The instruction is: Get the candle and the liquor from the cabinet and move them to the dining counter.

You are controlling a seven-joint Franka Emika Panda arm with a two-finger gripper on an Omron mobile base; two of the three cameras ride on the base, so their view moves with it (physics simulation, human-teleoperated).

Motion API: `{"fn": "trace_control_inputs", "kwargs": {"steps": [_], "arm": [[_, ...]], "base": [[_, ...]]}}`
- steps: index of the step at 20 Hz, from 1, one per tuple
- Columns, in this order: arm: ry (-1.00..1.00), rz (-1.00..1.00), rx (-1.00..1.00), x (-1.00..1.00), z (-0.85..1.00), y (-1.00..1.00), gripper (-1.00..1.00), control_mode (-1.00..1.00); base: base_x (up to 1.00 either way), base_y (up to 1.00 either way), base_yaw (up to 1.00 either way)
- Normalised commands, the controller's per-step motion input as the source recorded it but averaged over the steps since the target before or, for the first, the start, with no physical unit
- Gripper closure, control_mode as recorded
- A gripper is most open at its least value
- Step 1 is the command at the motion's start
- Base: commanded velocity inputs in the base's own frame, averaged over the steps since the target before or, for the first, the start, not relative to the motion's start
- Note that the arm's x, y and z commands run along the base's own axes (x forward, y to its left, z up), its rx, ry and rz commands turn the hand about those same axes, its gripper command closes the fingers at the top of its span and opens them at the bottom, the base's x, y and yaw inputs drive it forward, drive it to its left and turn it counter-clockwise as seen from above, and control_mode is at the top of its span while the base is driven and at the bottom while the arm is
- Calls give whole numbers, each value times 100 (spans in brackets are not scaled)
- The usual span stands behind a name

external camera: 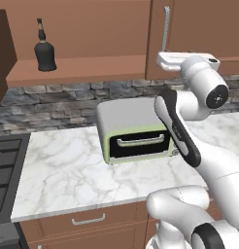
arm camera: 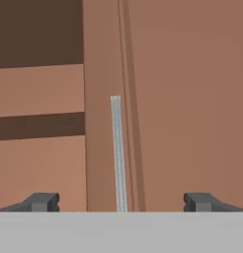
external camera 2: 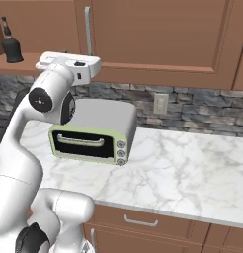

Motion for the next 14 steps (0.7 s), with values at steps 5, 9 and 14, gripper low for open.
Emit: {"fn": "trace_control_inputs", "kwargs": {"steps": [5, 9, 14], "arm": [[-8, 0, 0, 22, 0, 0, -100, -100], [-4, 0, 0, 39, 0, 0, -100, -100], [-2, 0, 0, 41, 0, 0, -100, -100]], "base": [[0, 0, 0], [0, 0, 0], [0, 0, 0]]}}
